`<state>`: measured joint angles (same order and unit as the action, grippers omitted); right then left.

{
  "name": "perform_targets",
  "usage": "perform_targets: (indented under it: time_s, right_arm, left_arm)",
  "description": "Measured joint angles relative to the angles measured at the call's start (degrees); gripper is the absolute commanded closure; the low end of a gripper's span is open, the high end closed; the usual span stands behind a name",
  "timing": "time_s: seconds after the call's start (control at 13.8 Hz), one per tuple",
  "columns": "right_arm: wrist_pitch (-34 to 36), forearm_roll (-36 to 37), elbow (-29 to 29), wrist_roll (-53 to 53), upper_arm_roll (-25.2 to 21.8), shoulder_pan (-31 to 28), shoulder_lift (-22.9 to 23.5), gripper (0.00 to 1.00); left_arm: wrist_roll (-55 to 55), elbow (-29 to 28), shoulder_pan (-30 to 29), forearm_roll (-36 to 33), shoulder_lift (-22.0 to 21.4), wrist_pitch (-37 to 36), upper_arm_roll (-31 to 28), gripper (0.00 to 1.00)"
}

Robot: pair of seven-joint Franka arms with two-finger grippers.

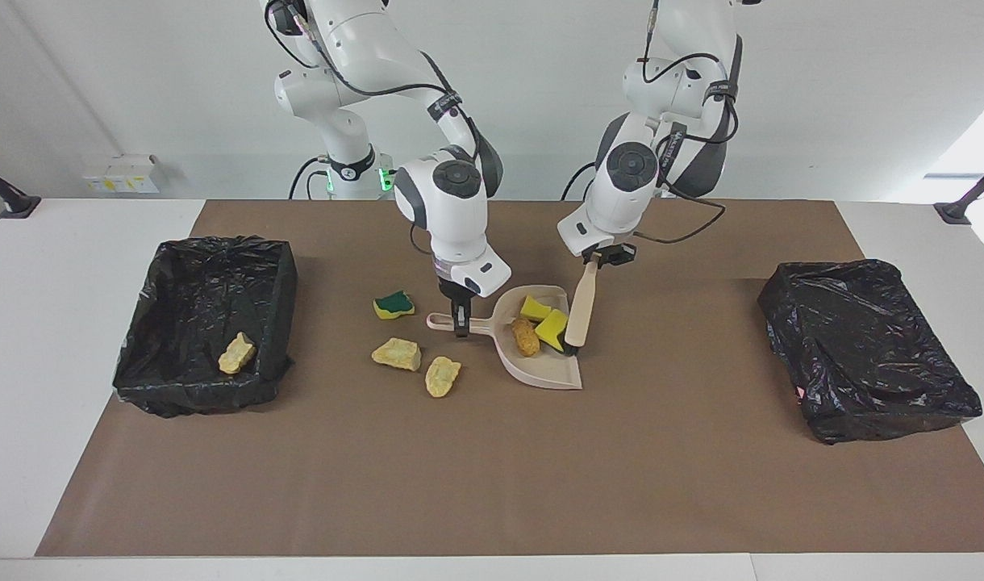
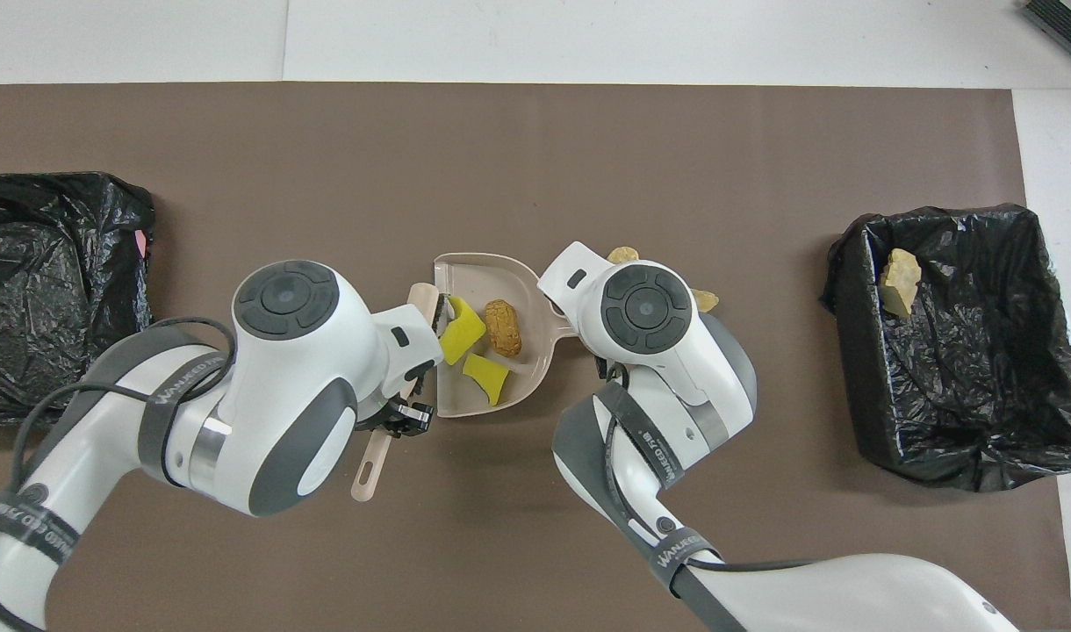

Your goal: Sweep and dump trash in bin

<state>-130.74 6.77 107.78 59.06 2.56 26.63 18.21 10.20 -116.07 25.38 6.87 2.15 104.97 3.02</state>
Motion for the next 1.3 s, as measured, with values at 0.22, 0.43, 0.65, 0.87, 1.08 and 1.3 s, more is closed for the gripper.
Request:
perform_targets:
  time_s: [0.22, 0.43, 0.65, 0.87, 1.08, 1.3]
  right_arm:
    - [0.00, -0.03, 0.00, 0.02, 0.00, 0.00, 0.00, 1.00]
    - [0.00, -0.04, -0.02, 0.03, 0.00, 0.00, 0.00, 1.00]
    - [0.00, -0.04, -0.41, 0.03, -0.04, -0.07, 0.00, 1.00]
    - [0.01, -3.72, -1.04, 1.31, -0.16, -1.23, -0.06, 1.00]
    - [0.01, -9.88, -1.15, 6.03, -0.23, -3.31, -0.06, 1.00]
    - [0.01, -11.44, -1.30, 6.35, -0.23, -4.16, -0.07, 1.00]
  left_arm:
    - [0.22, 3.40, -4.73, 0.84, -2.52, -3.88, -0.50, 1.00]
    - [-0.06, 7.70, -6.98, 0.96, -3.95, -8.41, -0.72, 1.00]
    - [-0.23, 8.36, -7.90, 0.96, -4.16, -8.71, -0.74, 1.00]
    - [-3.63, 3.27, -8.98, 0.96, -3.22, -2.14, -0.76, 1.00]
    - [-3.88, -3.58, -7.12, 1.05, -0.93, 6.07, 0.26, 1.00]
    - [-3.65, -5.53, -4.58, 1.09, -0.60, 7.73, 0.56, 1.00]
